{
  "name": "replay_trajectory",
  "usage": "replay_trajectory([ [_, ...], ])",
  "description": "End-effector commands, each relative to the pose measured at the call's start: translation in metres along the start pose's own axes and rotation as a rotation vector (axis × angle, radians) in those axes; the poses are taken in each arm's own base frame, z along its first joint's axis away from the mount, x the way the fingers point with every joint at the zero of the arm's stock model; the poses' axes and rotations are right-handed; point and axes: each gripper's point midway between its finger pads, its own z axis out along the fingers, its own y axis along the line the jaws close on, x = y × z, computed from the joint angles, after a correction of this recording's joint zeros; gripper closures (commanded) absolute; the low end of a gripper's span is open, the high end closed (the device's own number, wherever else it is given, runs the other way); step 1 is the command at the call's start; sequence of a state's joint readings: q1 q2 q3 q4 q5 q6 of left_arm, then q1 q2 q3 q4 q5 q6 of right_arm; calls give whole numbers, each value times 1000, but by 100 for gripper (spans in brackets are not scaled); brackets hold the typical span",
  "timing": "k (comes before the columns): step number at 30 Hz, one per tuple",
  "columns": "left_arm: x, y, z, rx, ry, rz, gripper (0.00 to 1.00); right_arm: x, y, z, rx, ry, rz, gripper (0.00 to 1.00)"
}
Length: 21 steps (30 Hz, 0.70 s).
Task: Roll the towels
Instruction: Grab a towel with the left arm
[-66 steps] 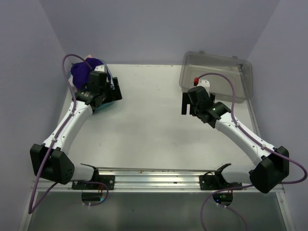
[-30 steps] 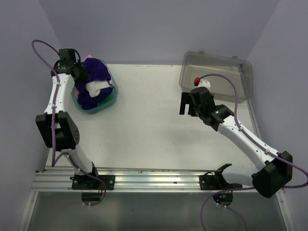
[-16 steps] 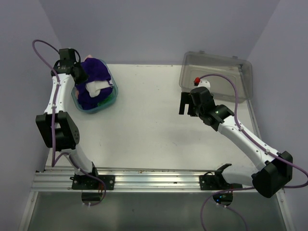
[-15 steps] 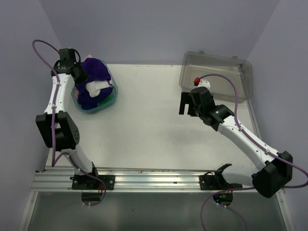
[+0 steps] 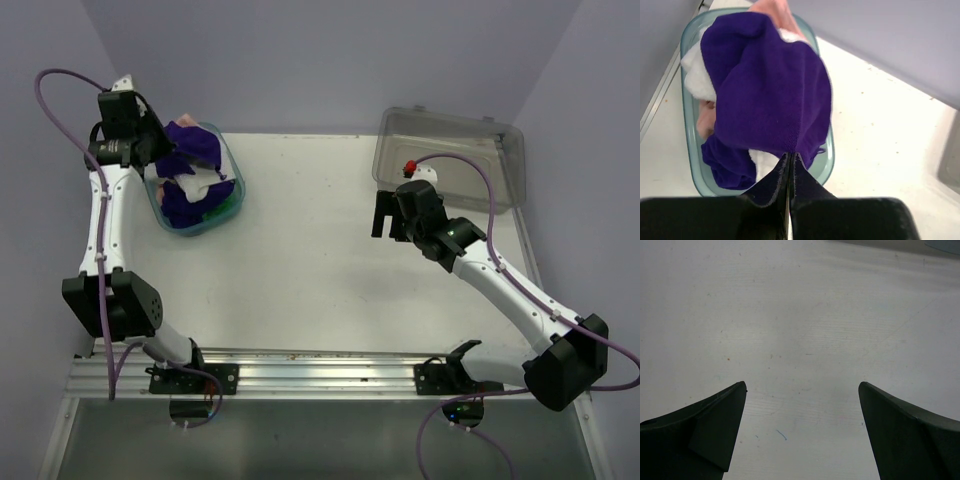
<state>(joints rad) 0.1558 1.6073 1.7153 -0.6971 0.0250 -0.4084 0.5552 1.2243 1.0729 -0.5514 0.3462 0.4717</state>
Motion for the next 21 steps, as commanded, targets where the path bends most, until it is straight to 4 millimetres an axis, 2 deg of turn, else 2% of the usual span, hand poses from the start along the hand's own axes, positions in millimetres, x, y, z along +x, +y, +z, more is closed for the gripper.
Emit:
replay_trajectory([
  [1,-33,-29,-33,135,-104,36,100,-22,13,-6,-48,-57,39,1],
  [6,-33,-58,-56,242,-117,66,100,-24,13,-7,-48,-63,44,2],
  [11,-19,-107,-74,360,-94,113,100,-25,14,-8,-55,-66,53,1],
  [13,-1,-138,-85,445,-60,144,100,-25,13,-9,-52,-66,51,1],
  [16,15,-159,-94,518,-26,148,100,-27,11,-11,-46,-76,51,1],
  [21,33,-178,-105,605,12,142,100,-28,7,-15,-34,-86,51,1],
])
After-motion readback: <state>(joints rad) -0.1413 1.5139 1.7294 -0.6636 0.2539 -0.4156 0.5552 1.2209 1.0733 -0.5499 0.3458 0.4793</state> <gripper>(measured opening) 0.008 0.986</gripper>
